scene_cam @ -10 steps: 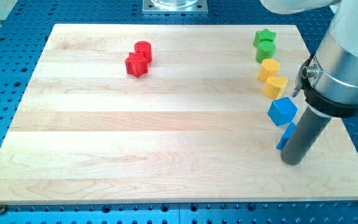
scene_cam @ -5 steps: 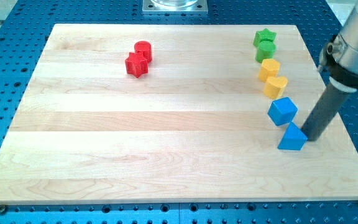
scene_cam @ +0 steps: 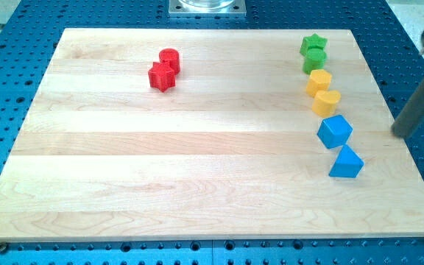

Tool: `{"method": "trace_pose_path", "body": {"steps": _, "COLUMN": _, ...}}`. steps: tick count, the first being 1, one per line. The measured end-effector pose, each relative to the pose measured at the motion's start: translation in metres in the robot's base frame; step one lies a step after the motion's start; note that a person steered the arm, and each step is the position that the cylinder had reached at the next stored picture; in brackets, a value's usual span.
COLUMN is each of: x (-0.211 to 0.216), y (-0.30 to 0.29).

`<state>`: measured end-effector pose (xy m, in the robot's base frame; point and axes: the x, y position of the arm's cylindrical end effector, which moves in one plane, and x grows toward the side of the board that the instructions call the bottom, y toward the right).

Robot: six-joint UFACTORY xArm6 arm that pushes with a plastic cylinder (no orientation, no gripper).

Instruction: Keep your hand vertically above the green star

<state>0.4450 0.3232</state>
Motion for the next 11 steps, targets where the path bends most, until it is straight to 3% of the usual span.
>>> {"method": "trace_pose_path", "body": {"steps": 1, "x": -0.057, "y": 0.022}}
{"method": "trace_pose_path", "body": {"steps": 2, "x": -0.077, "y": 0.022}}
{"method": "trace_pose_path", "body": {"steps": 3, "x": -0.126, "y": 0.022}}
{"method": "trace_pose_path", "body": {"steps": 4, "x": -0.252, "y": 0.017}}
{"method": "trace_pose_path", "body": {"steps": 6, "x": -0.254, "y": 0.008}}
{"method": "trace_pose_path", "body": {"steps": 9, "x": -0.253, "y": -0.075}}
{"method": "trace_pose_path", "body": {"steps": 11, "x": -0.253, "y": -0.227}}
